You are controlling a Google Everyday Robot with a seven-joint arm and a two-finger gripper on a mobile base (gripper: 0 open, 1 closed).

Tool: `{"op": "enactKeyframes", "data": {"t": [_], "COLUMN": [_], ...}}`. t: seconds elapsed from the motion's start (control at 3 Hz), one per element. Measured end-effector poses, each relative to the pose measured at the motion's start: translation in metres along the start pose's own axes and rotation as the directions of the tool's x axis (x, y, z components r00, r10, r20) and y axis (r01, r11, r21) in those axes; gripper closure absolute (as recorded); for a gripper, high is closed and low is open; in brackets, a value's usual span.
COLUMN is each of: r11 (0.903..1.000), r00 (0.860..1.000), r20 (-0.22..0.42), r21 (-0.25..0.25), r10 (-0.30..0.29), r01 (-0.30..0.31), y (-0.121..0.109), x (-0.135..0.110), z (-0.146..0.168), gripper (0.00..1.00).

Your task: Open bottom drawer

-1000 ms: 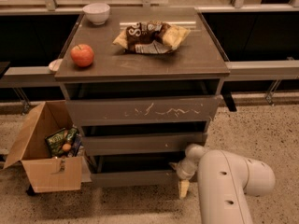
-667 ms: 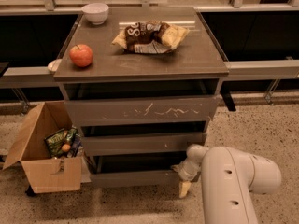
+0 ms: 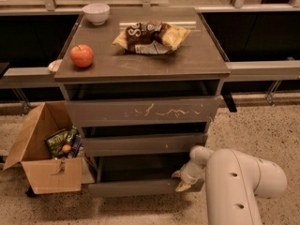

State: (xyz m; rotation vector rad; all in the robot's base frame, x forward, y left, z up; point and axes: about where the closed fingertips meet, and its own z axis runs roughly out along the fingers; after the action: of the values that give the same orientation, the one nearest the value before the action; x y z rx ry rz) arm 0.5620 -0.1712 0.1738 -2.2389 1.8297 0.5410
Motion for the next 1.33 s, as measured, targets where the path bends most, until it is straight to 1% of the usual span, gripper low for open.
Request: {"op": "enactKeyframes", "data": {"t": [0.33,0.67,1.0,1.33], "r11": [1.0,1.0,1.0,1.0], "r00": [1.0,1.0,1.0,1.0], "r20": [0.006,0.021,0.021,0.021], "r21": [0.0,0.006,0.005,0.005], "r10": [-0.002,-0.002,-0.002,-0.002], "r01": [0.002,0.002,0.002,0.002], "y": [-0.0001,0.0028,0.0033,0.0033], "x": [-0.0006,-0.0049,-0.0049,-0.0049], "z": [-0.0021,-0.0041,-0.004,-0.004], "gripper": [0.88,1.0,0.86,0.62]}}
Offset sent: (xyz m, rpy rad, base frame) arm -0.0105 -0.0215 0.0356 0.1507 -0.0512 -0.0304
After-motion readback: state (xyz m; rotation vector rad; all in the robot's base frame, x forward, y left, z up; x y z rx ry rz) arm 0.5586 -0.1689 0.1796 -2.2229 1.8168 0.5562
